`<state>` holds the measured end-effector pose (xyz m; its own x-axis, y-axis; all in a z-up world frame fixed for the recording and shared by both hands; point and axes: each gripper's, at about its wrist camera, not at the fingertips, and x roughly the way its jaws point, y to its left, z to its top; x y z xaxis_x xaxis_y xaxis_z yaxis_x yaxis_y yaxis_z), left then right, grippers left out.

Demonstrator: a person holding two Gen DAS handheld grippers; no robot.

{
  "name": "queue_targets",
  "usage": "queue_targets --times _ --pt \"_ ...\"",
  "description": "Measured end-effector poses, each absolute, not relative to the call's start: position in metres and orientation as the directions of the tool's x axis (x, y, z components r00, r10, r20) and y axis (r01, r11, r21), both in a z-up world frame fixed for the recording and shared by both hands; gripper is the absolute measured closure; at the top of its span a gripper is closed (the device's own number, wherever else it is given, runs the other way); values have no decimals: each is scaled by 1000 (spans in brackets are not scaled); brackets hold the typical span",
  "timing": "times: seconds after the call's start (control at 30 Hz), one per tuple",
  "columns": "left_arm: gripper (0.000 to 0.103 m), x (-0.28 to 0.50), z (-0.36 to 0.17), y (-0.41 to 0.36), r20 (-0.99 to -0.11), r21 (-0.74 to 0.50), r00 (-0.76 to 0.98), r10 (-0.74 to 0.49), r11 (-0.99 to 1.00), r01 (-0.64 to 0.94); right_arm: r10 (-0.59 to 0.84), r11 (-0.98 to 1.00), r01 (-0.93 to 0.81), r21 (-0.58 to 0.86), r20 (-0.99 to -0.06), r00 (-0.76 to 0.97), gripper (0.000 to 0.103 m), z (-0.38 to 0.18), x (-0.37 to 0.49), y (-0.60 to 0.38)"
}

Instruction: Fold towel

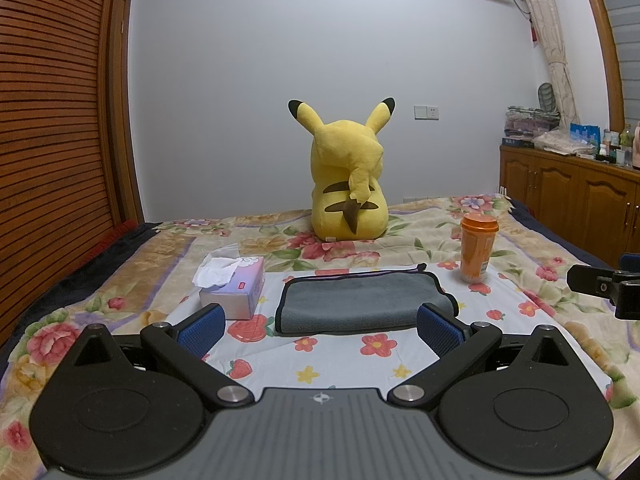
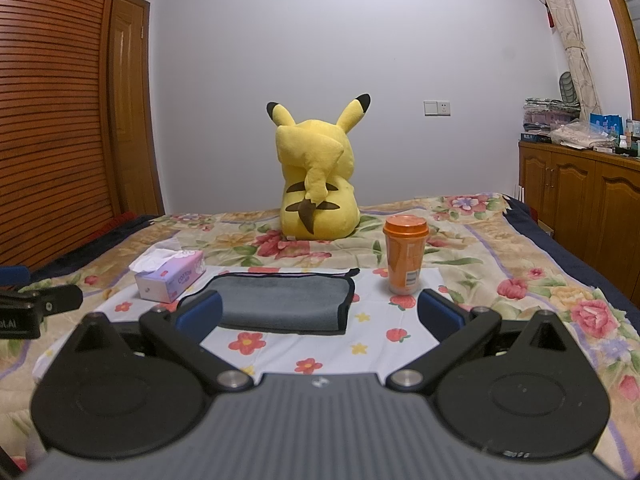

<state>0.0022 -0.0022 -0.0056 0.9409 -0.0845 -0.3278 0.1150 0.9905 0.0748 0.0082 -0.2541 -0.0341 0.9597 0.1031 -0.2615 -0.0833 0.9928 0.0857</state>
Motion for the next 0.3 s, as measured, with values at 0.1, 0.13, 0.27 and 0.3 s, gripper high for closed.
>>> queue_targets --times 0.1,0.13,0.27,0.3 --pt "0 2 -6 -2 -328 75 941 -83 991 114 103 993 -83 87 -262 960 0 -34 8 -254" --pt "0 2 -6 -2 -328 75 941 -83 991 114 102 993 -83 86 -262 960 0 -34 8 -254" --pt "0 2 -6 -2 -328 76 941 -84 991 115 103 993 -83 86 -262 960 0 -34 8 -254" --pt "0 2 -6 -3 -328 75 941 -84 991 115 104 993 -84 86 -262 960 0 -34 8 -254"
